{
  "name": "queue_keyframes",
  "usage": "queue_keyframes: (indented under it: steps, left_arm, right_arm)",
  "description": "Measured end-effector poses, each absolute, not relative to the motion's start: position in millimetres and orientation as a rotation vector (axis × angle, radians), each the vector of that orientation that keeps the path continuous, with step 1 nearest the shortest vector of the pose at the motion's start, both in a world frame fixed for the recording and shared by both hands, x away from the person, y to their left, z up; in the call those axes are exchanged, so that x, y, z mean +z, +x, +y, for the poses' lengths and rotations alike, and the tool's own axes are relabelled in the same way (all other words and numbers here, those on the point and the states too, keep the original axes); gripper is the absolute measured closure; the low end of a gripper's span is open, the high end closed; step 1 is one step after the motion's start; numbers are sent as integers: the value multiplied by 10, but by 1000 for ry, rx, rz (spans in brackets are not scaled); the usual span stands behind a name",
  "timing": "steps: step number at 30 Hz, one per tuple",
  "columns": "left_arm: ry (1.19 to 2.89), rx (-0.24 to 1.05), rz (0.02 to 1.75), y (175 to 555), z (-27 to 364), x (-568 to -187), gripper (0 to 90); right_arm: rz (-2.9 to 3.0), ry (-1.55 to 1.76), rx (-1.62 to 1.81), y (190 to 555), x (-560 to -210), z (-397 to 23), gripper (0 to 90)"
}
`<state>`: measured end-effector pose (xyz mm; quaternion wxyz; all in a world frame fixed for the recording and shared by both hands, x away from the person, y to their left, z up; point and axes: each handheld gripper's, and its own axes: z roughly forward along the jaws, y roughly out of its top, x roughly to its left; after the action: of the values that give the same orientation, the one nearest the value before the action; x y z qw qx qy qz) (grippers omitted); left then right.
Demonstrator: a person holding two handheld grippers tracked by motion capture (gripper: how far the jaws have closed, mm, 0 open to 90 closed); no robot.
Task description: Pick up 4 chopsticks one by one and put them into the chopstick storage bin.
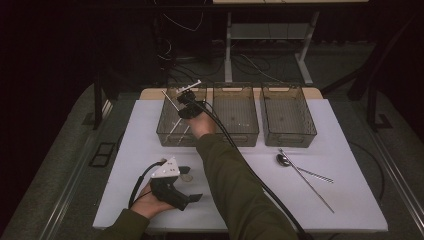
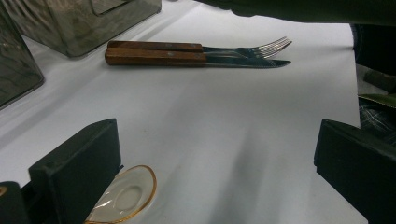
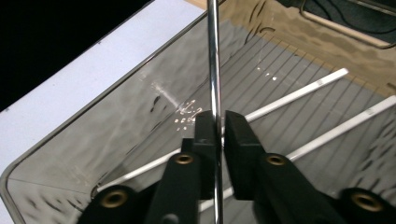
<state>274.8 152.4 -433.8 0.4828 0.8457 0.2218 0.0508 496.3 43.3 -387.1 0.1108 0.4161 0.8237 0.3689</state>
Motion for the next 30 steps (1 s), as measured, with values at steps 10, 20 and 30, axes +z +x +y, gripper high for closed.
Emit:
queue_keyframes:
  steps: [10, 20, 30]
  left_arm:
    - [2062, 121, 547, 2742, 1522, -4341, 0]
    - [2065, 127, 543, 2746, 1522, -4342, 0]
    - [2043, 127, 564, 2738, 1517, -4352, 0]
  right_arm:
    - [2428, 1189, 1112, 4883, -3770, 256, 641]
    - [2508, 1115, 1207, 4682, -3664, -122, 491]
    - [2483, 1019, 1270, 4370, -3533, -608, 461]
